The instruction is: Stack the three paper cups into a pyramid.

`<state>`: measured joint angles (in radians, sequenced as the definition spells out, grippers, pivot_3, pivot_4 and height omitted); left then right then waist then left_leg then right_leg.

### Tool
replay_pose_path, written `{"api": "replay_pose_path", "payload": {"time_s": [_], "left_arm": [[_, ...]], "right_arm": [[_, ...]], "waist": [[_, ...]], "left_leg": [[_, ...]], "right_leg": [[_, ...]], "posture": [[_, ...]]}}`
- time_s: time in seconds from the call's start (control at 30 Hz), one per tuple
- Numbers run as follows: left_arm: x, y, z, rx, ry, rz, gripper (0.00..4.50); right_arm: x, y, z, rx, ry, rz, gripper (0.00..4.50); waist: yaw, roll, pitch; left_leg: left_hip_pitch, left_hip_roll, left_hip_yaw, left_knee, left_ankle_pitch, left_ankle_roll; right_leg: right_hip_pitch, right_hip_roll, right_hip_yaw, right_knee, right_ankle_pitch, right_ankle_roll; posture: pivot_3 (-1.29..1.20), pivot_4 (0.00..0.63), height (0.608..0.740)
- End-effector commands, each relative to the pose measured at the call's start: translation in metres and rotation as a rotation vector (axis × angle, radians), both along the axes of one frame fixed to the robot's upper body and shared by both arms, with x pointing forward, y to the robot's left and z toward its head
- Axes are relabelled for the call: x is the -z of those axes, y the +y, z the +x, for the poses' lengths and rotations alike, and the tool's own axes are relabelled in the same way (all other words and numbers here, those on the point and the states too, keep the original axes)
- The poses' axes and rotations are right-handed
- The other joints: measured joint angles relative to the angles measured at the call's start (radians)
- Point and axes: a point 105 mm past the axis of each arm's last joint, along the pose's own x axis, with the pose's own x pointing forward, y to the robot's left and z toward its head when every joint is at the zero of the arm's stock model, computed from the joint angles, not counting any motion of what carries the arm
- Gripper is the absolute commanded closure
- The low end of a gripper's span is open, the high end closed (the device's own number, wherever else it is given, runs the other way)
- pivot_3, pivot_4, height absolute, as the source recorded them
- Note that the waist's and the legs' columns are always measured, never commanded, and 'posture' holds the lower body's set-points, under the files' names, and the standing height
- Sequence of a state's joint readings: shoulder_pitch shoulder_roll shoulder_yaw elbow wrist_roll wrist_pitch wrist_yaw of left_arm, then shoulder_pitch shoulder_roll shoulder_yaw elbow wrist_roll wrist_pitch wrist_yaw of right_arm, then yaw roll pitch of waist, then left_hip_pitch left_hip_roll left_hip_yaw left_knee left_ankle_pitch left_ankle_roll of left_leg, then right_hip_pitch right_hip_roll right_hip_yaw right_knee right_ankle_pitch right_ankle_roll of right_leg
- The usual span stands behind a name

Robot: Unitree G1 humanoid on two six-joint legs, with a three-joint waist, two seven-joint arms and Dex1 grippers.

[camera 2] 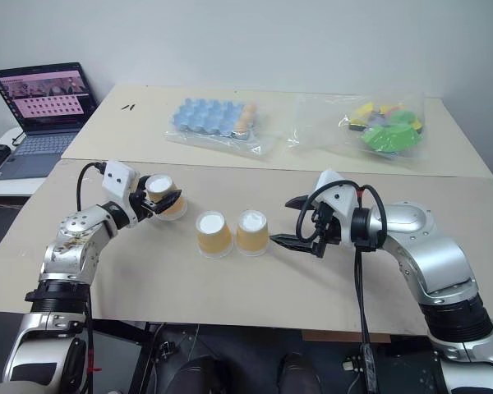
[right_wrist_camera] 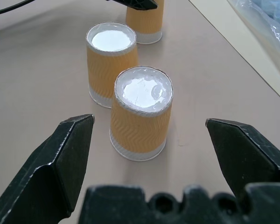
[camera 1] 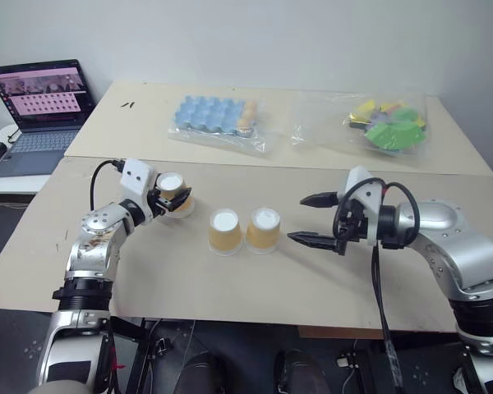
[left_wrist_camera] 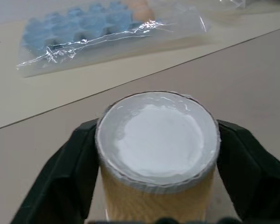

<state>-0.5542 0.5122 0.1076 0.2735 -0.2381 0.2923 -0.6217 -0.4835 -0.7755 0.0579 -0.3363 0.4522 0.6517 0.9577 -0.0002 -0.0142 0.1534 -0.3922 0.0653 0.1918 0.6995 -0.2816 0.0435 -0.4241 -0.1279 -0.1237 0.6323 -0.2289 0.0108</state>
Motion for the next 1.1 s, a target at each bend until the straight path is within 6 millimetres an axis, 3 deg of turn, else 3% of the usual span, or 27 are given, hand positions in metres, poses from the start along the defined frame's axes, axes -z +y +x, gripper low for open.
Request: {"api": "replay_pose_path", "payload": {"time_s": [0.03, 0.23, 0.33, 0.43, 0.5, 0.57, 0.63, 1.1], "left_arm": [[-0.021, -0.001, 0.003, 0.003, -0.060, -0.012, 2.07], [-0.031, -0.004, 0.004, 0.007, -0.100, -0.006, 2.09], [-0.049, -0.018, 0.003, 0.071, -0.150, -0.013, 2.09], [-0.086, -0.044, 0.000, 0.197, -0.233, -0.033, 2.09], [-0.122, -0.080, -0.020, 0.445, -0.252, -0.086, 2.09], [-0.137, -0.104, -0.046, 0.677, -0.210, -0.108, 2.09], [-0.135, -0.111, -0.056, 0.774, -0.157, -0.082, 2.09], [-0.106, -0.133, -0.056, 0.907, -0.036, 0.041, 2.09]], "right_arm": [[-0.011, -0.003, 0.000, 0.009, -0.045, 0.010, 0.00], [-0.009, -0.003, 0.000, 0.012, -0.040, 0.010, 0.00], [-0.007, -0.003, 0.001, 0.018, -0.038, 0.009, 0.00], [-0.005, -0.005, 0.005, 0.035, -0.036, 0.006, 0.00], [-0.002, -0.008, 0.007, 0.057, -0.037, 0.003, 0.00], [0.000, -0.010, 0.009, 0.070, -0.039, 0.003, 0.00], [0.001, -0.011, 0.010, 0.085, -0.041, 0.005, 0.00], [0.004, -0.021, 0.005, 0.161, -0.055, 0.017, 0.00]], "waist": [[0.000, 0.000, 0.000], [0.000, 0.000, 0.000], [0.000, 0.000, 0.000], [0.002, -0.001, 0.001], [0.007, -0.003, 0.002], [0.009, -0.003, 0.002], [0.005, -0.003, 0.002], [-0.011, -0.002, 0.001]], "left_leg": [[0.000, 0.000, 0.000, 0.000, 0.000, 0.000], [0.000, 0.000, 0.000, 0.000, 0.000, 0.000], [0.000, 0.000, 0.000, 0.000, 0.000, 0.000], [-0.001, 0.000, 0.000, 0.001, 0.000, 0.000], [-0.003, 0.000, 0.001, 0.003, 0.000, 0.000], [-0.009, 0.001, 0.001, 0.006, 0.000, 0.000], [-0.009, 0.000, 0.000, 0.007, 0.000, 0.001], [-0.005, 0.000, -0.006, 0.011, 0.000, 0.001]], "right_leg": [[0.000, 0.000, 0.000, 0.000, 0.000, 0.000], [0.000, 0.000, 0.000, 0.000, 0.000, 0.000], [0.000, 0.000, 0.000, 0.000, 0.000, 0.000], [0.000, 0.000, -0.001, 0.000, 0.000, 0.000], [0.000, 0.000, -0.003, 0.000, 0.000, 0.000], [-0.003, 0.000, -0.005, 0.002, 0.000, 0.001], [-0.003, 0.000, -0.004, 0.006, 0.000, 0.002], [-0.002, 0.000, 0.000, 0.009, -0.002, 0.004]], "posture": [[0.00, 0.150, 0.735], [0.00, 0.150, 0.735], [0.00, 0.150, 0.735], [0.00, 0.150, 0.735], [0.00, 0.150, 0.735], [0.00, 0.150, 0.735], [0.00, 0.150, 0.735], [0.00, 0.150, 0.735]]}}
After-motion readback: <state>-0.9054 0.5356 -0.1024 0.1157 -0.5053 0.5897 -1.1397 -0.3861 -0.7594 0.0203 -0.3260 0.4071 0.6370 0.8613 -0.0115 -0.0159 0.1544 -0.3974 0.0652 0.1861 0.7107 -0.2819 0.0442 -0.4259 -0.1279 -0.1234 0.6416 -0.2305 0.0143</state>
